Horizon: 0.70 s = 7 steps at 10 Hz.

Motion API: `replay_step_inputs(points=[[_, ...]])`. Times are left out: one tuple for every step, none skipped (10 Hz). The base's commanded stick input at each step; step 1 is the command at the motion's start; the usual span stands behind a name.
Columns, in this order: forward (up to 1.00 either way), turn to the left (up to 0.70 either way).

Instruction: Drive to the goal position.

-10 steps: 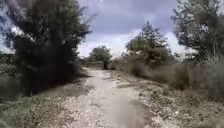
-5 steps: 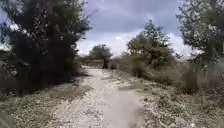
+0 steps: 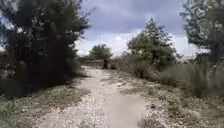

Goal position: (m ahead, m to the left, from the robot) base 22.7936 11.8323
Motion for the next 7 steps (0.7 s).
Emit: replay_step_inputs(points=[[0.5,0.01],[0.5,0.01],[0.5,0.01],[0.5,0.01],[0.5,0.01],[0.5,0.01],[0.5,0.01]])
